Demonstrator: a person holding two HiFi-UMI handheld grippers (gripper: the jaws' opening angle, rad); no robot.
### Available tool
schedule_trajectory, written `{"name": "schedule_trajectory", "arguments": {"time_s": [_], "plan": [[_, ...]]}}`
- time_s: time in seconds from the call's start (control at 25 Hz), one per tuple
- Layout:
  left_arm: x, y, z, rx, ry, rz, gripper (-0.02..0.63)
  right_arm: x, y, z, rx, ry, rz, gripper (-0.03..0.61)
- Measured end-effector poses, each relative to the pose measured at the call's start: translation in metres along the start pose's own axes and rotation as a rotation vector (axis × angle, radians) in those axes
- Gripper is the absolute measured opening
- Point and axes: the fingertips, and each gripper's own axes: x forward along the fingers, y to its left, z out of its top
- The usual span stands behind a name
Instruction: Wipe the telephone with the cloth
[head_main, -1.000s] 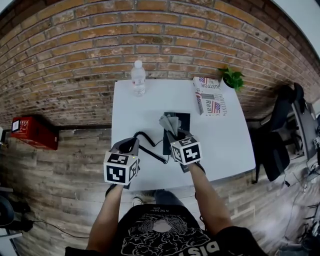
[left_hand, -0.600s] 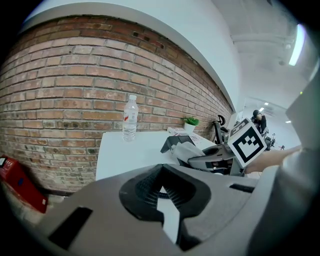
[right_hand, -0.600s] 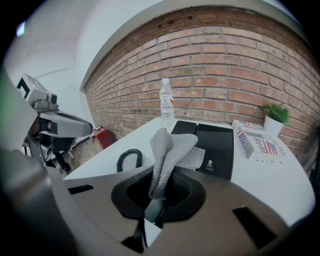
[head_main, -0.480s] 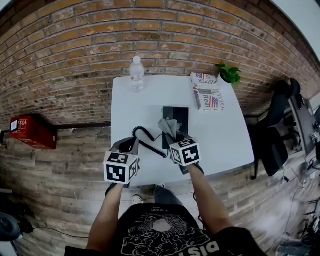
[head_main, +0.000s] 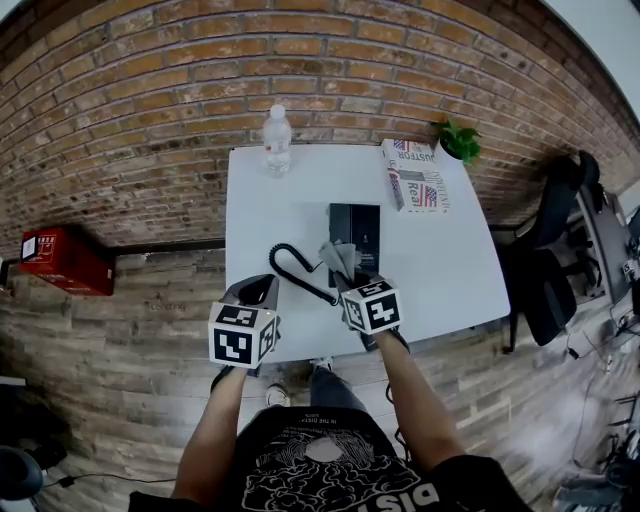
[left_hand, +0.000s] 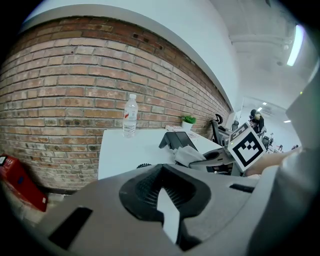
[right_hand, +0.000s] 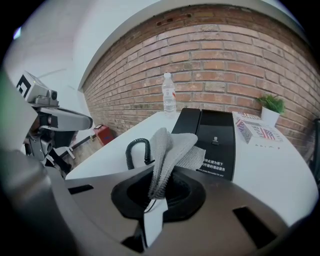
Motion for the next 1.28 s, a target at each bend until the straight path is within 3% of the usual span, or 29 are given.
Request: {"name": "schedule_trajectory", "arguments": {"time_s": [0.72,1.28], "plan": [[-0.016,-0.010,-0.021,0.025,0.024,-0.017,0.006,-0.011,0.019,-0.036,0.030,0.019,0.007,0.012],[-0.002,-0.009,-0.004,0.012,0.005,-0.019,0.006,-0.046,-0.010,0.042,-0.015,-0.154,-0.049,0.012]]}}
